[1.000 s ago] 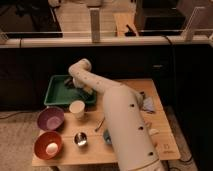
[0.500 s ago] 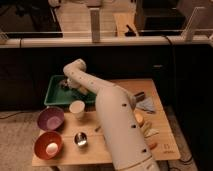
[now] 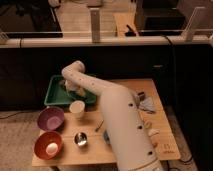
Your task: Wipe tray with sponge
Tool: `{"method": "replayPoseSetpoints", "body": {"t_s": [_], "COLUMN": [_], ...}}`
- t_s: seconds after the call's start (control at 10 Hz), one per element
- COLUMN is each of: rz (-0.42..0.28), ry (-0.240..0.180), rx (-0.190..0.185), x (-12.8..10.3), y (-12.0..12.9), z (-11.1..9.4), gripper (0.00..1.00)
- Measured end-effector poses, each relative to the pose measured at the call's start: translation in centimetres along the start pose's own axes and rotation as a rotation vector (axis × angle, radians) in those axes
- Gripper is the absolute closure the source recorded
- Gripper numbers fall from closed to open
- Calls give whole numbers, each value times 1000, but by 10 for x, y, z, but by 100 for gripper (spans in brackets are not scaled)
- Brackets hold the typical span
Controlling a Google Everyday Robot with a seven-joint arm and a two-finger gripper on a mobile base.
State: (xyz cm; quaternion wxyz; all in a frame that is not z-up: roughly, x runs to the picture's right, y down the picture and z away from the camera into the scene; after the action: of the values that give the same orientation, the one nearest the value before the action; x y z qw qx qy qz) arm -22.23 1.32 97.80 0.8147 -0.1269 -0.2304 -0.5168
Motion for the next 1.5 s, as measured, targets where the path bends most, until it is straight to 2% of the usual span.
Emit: {"method": "replayPoseSetpoints", "body": {"t_s": [0.3,0.6,0.9,1.1,1.3,1.5], "rz": [18,64,81,57,8,-18], "ry": [32,77,117,123,109,95], "rx": [-10,-20,-2,9,16,16], "x": [7,27,47,52,43,39], "y": [13,35,38,29,10,2], "z": [-14,-28,-32,-24,-5,7], "gripper": [100,100,100,100,100,100]}}
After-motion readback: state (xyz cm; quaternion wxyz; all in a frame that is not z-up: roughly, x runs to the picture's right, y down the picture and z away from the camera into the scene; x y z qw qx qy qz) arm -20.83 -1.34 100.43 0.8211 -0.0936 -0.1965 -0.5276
